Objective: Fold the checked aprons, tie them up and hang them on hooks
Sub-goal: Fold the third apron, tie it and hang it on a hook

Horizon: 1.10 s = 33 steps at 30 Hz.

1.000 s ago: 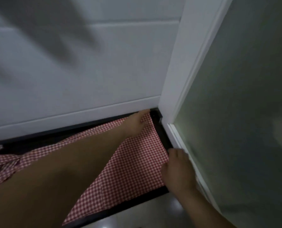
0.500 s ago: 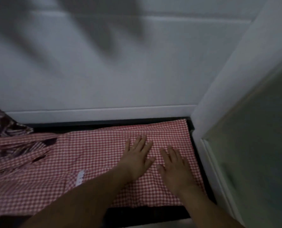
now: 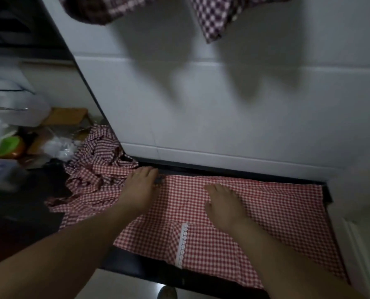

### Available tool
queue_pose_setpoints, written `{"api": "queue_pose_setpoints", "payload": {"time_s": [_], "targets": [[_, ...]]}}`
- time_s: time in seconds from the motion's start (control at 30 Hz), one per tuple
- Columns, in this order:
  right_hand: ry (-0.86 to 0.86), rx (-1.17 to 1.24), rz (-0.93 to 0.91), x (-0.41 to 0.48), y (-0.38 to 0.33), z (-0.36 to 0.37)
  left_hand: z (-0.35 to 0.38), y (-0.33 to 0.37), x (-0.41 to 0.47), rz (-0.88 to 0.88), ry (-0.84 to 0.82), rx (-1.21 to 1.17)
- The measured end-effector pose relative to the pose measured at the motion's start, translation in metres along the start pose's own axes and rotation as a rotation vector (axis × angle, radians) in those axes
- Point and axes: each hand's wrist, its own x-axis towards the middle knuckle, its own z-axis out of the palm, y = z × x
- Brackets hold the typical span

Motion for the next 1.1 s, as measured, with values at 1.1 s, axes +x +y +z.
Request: {"api": "queue_pose_setpoints", "payload": {"time_s": [1.1], "targets": [[-0.380, 0.152, 0.003, 0.097, 0.005, 0.005, 0.019, -0.047, 0.055, 0.215, -0.576, -0.219]]}}
